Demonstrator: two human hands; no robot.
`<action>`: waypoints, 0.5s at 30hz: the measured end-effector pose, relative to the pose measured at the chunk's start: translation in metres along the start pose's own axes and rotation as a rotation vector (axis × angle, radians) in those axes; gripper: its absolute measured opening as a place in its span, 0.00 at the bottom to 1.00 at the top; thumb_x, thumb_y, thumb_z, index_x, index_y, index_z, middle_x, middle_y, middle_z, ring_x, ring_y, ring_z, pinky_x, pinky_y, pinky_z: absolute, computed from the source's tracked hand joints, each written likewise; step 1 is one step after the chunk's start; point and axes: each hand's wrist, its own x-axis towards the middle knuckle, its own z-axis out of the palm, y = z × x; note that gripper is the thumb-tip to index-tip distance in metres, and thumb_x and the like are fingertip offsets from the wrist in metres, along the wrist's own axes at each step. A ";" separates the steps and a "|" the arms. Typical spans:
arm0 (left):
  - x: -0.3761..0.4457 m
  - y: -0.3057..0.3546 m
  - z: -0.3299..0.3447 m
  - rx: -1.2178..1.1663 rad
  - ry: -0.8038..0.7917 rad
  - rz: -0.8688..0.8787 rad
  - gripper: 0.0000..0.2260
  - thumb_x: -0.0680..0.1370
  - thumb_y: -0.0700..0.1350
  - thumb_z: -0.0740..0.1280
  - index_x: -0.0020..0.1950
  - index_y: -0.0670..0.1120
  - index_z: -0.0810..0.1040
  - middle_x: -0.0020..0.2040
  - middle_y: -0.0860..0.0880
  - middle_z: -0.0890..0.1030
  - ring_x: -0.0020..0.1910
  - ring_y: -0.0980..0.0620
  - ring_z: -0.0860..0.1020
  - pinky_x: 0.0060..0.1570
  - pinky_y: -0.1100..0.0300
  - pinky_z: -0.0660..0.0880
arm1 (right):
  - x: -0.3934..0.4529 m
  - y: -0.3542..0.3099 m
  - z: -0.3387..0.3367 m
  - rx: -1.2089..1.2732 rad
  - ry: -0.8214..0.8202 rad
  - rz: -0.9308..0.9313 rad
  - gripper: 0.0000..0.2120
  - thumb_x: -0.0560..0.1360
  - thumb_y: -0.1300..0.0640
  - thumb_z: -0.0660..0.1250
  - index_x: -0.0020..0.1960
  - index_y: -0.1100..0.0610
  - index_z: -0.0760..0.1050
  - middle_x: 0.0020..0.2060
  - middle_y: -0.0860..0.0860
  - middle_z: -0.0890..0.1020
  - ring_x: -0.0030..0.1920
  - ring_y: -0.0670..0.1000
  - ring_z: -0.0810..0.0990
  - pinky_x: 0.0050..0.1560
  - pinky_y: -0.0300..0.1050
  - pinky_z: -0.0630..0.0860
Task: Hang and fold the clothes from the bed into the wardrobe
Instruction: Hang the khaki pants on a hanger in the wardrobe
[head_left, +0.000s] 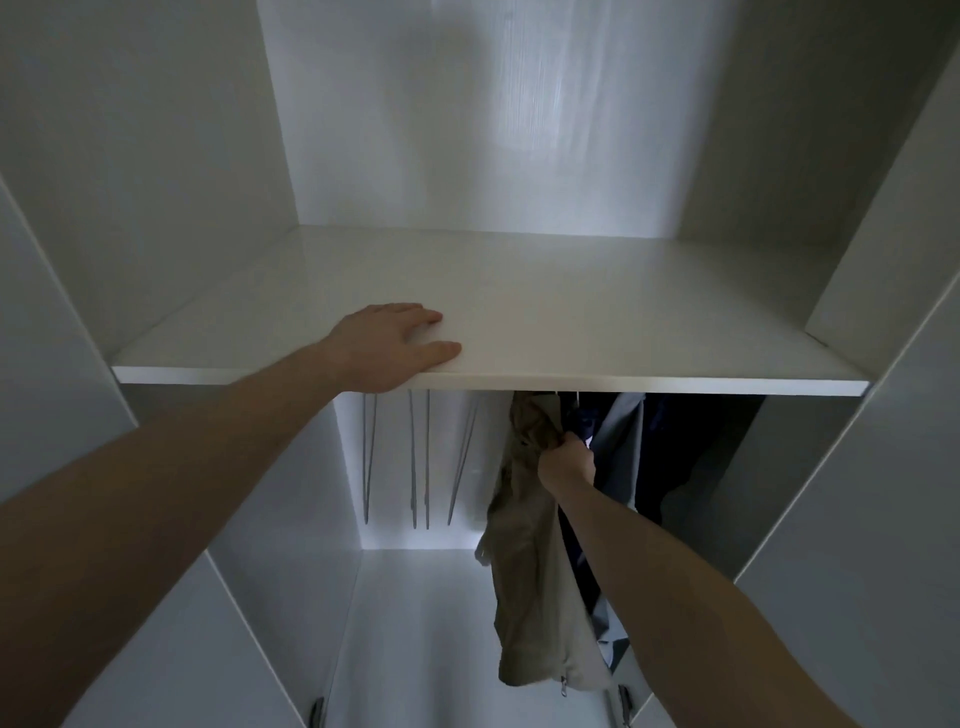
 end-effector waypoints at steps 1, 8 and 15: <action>0.000 0.000 0.000 -0.002 0.000 0.000 0.36 0.75 0.75 0.56 0.80 0.59 0.64 0.81 0.53 0.63 0.80 0.48 0.61 0.78 0.50 0.56 | 0.000 0.001 -0.003 -0.002 -0.001 0.000 0.13 0.81 0.62 0.60 0.64 0.61 0.75 0.61 0.62 0.80 0.60 0.64 0.79 0.61 0.59 0.79; -0.004 0.003 -0.001 -0.013 0.001 -0.012 0.35 0.77 0.74 0.58 0.80 0.58 0.64 0.81 0.53 0.62 0.80 0.49 0.60 0.78 0.50 0.55 | -0.006 0.012 -0.013 -0.143 -0.108 0.039 0.24 0.80 0.62 0.64 0.75 0.62 0.64 0.67 0.63 0.76 0.65 0.65 0.77 0.62 0.59 0.79; -0.004 0.005 -0.002 0.004 0.000 -0.031 0.34 0.77 0.73 0.57 0.80 0.58 0.64 0.81 0.53 0.62 0.80 0.50 0.60 0.78 0.52 0.54 | -0.024 0.028 0.007 -0.093 -0.124 -0.007 0.31 0.78 0.67 0.64 0.79 0.59 0.59 0.70 0.60 0.74 0.68 0.63 0.77 0.64 0.56 0.78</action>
